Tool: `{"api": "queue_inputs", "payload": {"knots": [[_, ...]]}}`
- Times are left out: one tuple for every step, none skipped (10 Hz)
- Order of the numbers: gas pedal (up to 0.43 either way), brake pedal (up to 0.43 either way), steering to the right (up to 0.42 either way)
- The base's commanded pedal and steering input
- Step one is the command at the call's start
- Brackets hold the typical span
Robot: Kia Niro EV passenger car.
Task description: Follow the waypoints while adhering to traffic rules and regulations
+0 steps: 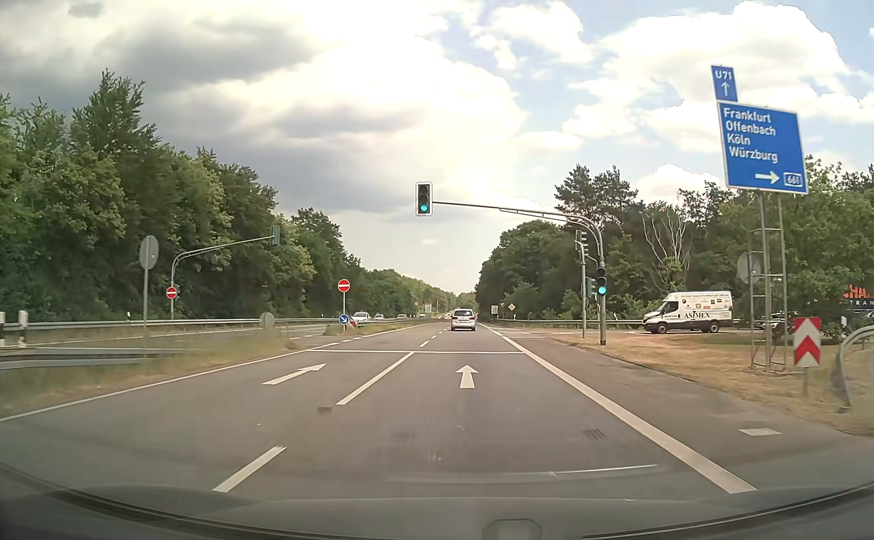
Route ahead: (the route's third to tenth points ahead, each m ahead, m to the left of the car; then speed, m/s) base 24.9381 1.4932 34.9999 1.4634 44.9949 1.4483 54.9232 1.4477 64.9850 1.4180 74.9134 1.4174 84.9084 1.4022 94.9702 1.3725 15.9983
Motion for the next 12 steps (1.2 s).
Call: {"api": "queue_inputs", "payload": {"knots": [[0.067,0.03,-0.003],[0.067,0.037,-0.002],[0.059,0.03,-0.002],[0.047,0.037,-0.001],[0.047,0.037,-0.001],[0.028,0.037,-0.001],[0.008,0.037,0.0],[0.0,0.03,0.001],[0.0,0.037,0.002],[0.0,0.037,0.002],[0.0,0.037,0.002],[0.0,0.037,0.001]]}}
